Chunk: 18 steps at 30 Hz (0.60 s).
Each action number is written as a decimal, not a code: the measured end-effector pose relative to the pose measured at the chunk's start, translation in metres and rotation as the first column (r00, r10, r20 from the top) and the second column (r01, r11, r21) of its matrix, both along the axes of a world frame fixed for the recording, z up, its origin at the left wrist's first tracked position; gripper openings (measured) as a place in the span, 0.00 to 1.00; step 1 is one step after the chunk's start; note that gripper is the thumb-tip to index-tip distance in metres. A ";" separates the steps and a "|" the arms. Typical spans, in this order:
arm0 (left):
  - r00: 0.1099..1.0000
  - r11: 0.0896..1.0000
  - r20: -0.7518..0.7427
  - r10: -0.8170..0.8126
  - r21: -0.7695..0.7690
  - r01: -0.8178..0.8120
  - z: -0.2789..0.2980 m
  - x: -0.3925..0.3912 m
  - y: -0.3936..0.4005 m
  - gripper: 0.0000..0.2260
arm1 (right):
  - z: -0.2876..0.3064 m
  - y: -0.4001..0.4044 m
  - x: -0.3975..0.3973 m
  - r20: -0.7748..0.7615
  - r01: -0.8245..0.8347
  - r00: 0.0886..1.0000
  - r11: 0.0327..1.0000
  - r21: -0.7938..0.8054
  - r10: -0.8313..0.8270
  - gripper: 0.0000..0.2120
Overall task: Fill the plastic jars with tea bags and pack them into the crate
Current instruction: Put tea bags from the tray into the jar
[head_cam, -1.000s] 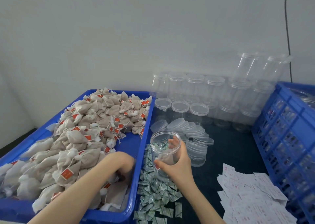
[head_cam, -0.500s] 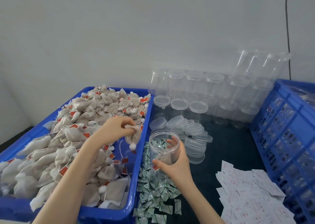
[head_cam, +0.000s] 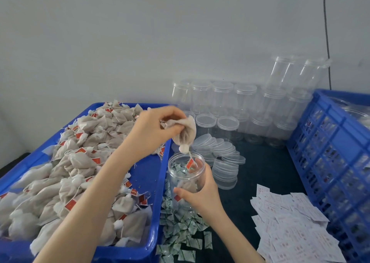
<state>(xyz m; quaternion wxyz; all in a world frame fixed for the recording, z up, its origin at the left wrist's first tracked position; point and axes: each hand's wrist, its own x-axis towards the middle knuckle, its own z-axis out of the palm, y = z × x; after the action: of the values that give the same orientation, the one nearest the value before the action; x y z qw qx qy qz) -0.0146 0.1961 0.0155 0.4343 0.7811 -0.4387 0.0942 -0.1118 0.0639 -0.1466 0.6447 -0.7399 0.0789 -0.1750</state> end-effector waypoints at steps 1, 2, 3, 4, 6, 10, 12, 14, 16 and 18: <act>1.000 0.997 0.029 -0.010 0.076 0.008 -0.003 -0.002 -0.003 0.07 | 0.002 -0.001 -0.001 0.008 0.007 1.000 1.000 0.002 -0.007 0.45; 0.998 0.988 0.057 -0.021 0.152 0.012 -0.008 -0.004 -0.007 0.06 | 0.004 -0.002 -0.002 0.014 0.012 1.000 1.000 -0.003 -0.012 0.44; 0.996 0.974 0.080 -0.031 0.226 0.012 -0.013 -0.005 -0.011 0.06 | 0.006 -0.002 -0.003 0.019 0.016 1.000 1.000 -0.010 -0.016 0.43; 0.995 0.953 0.088 -0.042 0.303 0.013 -0.019 -0.006 -0.015 0.06 | 0.008 -0.003 -0.003 0.023 0.020 1.000 1.000 -0.015 -0.020 0.42; 0.993 0.905 0.030 -0.111 0.416 0.089 -0.031 -0.006 -0.019 0.08 | 0.010 -0.006 -0.004 0.027 0.031 0.999 0.999 -0.017 -0.031 0.42; 0.959 0.918 -0.202 -0.200 0.304 0.255 -0.036 0.005 -0.014 0.06 | 0.012 -0.009 -0.006 0.013 0.033 0.999 0.999 -0.040 -0.033 0.41; 0.992 0.949 -0.124 -0.017 0.311 0.055 -0.045 0.023 -0.007 0.07 | 0.009 -0.011 -0.007 0.009 0.045 0.999 0.998 -0.043 -0.045 0.41; 0.977 0.788 0.081 0.198 0.579 -0.208 -0.061 0.040 0.002 0.03 | 0.007 -0.011 -0.008 0.014 0.055 0.998 0.997 -0.055 -0.055 0.41; 0.960 0.404 0.174 0.219 0.879 -0.251 -0.079 0.045 0.009 0.10 | 0.005 -0.011 -0.008 0.022 0.052 0.998 0.997 -0.055 -0.051 0.40; 0.982 0.140 0.033 0.185 0.988 -0.060 -0.096 0.039 0.013 0.19 | 0.005 -0.010 -0.006 0.026 0.046 0.999 0.997 -0.059 -0.044 0.40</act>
<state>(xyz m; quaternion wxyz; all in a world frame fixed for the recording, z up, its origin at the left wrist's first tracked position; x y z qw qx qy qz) 0.0241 0.2087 -0.0804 -0.1678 0.9112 -0.3074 -0.2168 -0.1183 0.0536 -0.1418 0.6194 -0.7545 0.0822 -0.2010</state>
